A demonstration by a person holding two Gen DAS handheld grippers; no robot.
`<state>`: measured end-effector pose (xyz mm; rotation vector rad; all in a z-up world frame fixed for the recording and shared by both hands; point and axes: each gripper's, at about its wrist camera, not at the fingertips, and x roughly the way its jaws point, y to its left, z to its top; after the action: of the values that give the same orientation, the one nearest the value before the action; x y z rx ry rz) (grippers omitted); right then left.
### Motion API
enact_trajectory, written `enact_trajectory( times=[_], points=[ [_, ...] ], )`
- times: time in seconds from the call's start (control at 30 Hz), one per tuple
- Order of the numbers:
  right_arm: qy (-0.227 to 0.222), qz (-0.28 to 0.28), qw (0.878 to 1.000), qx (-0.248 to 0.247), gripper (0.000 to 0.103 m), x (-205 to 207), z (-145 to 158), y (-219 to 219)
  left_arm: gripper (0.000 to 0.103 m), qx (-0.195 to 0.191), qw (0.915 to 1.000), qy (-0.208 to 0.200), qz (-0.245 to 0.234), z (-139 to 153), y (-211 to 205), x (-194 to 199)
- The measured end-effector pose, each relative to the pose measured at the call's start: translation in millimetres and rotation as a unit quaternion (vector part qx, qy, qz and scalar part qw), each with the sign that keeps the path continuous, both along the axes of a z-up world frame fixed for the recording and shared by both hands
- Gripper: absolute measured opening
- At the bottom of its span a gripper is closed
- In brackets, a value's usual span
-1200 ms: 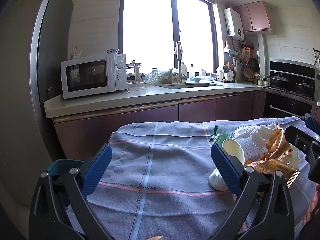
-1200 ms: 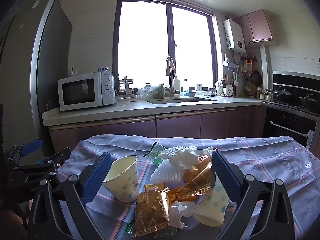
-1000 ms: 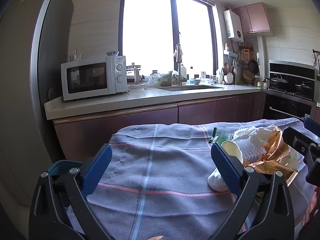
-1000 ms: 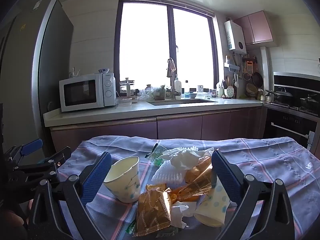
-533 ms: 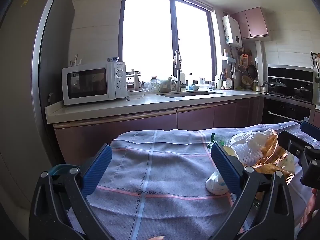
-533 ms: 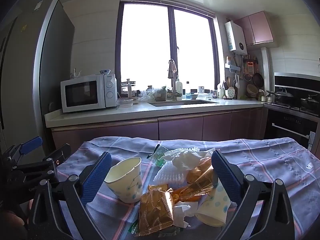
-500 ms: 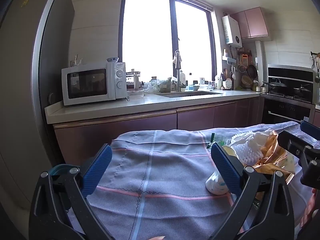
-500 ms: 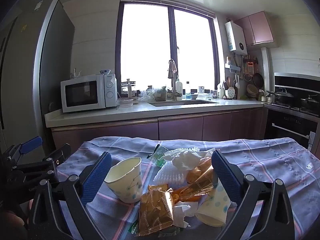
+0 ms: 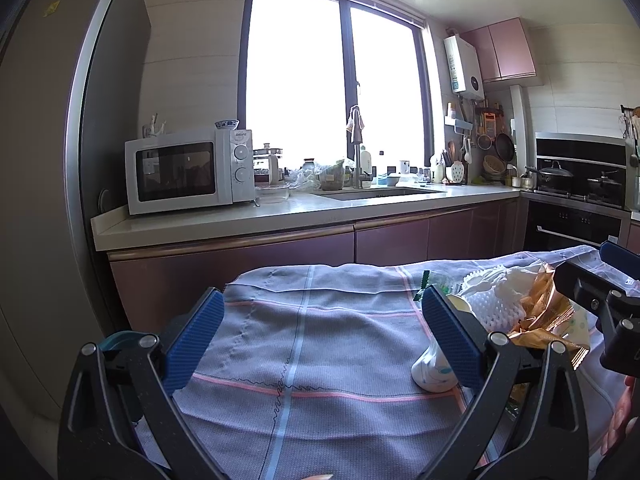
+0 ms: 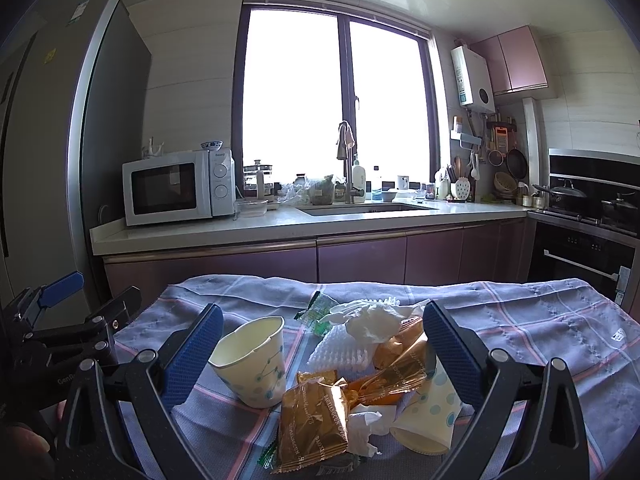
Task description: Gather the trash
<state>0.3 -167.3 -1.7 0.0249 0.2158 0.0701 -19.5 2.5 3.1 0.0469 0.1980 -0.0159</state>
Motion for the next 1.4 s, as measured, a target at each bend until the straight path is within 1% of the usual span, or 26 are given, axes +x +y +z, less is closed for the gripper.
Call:
enact_trajectory(
  times=[0.67, 1.4],
  points=[
    [0.000, 0.002, 1.000, 0.001, 0.097, -1.7, -1.8, -0.2, 0.097, -0.004, 1.0000, -0.005, 0.001, 1.1, 2.0, -5.1],
    [0.005, 0.007, 1.000, 0.001, 0.097, 0.1, -2.9, 0.2, 0.097, -0.008, 0.9999, 0.004, -0.006, -1.6, 2.6, 0.4]
  ],
)
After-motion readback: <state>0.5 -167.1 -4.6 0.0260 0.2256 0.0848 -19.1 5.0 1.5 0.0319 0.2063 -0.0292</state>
